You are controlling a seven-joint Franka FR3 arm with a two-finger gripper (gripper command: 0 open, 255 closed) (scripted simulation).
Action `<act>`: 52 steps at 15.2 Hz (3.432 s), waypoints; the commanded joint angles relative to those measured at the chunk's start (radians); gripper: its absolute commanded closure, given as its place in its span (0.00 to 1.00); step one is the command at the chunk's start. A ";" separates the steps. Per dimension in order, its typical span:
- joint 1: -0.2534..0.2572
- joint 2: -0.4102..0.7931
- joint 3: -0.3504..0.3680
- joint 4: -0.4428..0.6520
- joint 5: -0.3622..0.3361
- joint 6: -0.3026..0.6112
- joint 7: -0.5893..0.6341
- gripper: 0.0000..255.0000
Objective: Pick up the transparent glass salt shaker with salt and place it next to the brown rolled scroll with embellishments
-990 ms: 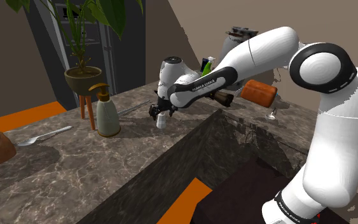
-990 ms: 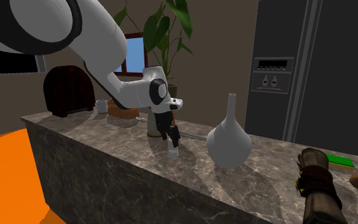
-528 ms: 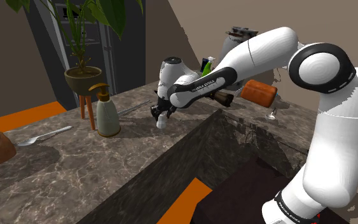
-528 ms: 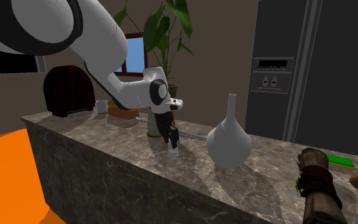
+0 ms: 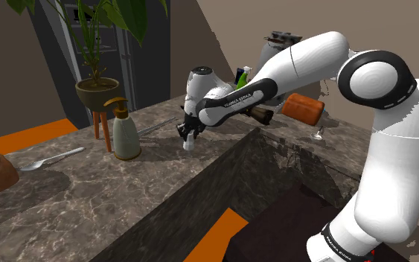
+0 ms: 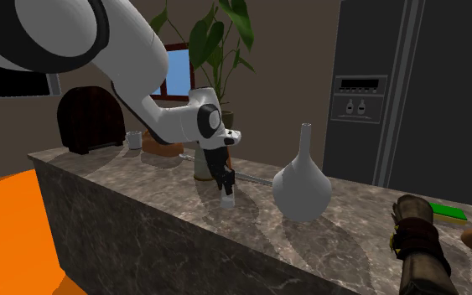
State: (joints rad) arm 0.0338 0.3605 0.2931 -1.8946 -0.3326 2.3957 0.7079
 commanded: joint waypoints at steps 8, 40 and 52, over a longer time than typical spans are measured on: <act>-0.009 -0.048 0.015 0.029 0.035 -0.074 -0.031 1.00; -0.082 -0.228 0.012 0.160 0.162 -0.355 -0.214 1.00; -0.240 -0.362 -0.111 -0.007 0.265 -0.288 -0.523 1.00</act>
State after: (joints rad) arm -0.1920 0.0134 0.1944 -1.8791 -0.0767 2.0970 0.2160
